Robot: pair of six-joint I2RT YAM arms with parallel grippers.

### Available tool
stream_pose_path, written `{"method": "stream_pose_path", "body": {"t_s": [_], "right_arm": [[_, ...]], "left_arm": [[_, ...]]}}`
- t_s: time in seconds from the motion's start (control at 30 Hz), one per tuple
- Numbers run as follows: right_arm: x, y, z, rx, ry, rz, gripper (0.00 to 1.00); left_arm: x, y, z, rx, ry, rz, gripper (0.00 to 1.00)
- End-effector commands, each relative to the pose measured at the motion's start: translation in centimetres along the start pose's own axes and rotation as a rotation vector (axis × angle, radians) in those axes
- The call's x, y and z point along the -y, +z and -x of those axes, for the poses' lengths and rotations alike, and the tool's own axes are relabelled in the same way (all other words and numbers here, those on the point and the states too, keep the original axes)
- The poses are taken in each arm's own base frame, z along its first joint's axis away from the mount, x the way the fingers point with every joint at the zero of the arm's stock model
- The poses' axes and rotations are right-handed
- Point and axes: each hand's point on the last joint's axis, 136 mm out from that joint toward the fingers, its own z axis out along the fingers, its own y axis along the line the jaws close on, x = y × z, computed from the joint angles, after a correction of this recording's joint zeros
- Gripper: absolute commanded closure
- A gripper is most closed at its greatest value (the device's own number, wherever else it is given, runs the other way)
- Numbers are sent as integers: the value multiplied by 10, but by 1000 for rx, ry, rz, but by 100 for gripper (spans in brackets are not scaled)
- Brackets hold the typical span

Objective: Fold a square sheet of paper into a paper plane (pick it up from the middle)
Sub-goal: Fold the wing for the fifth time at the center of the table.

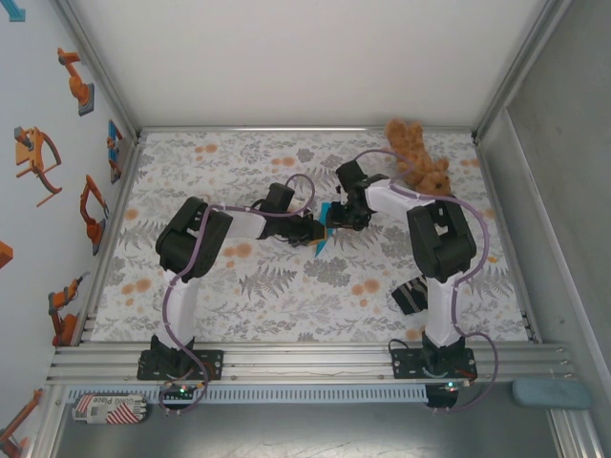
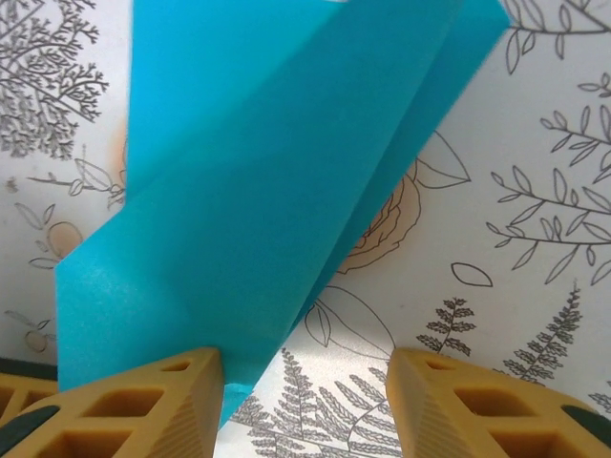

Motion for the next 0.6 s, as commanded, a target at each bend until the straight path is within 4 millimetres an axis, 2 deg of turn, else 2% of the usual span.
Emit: {"method": "stream_pose_path", "body": {"t_s": [0.0,0.17,0.23,0.33,0.47,0.57], "right_arm": [[28,48,-33,-119,-4,-148,48],[26,49,-35,-120,19,-139,48],[20,43,-32,-105,20,-109,48],[11,23,-19,-43,34,-39,48],[-1,-18,3,86,49,118,48],[-16,-40,7,147,6,250,49]], "left_arm": [[-134,25,-78,-133,-187,403,86],[-137,24,-81,-137,-193,411,89],[-136,23,-80,-134,-193,411,90],[-137,23,-80,-130,-197,406,91],[-138,24,-80,-118,-200,392,93],[-141,24,-81,-118,-199,394,94]]}}
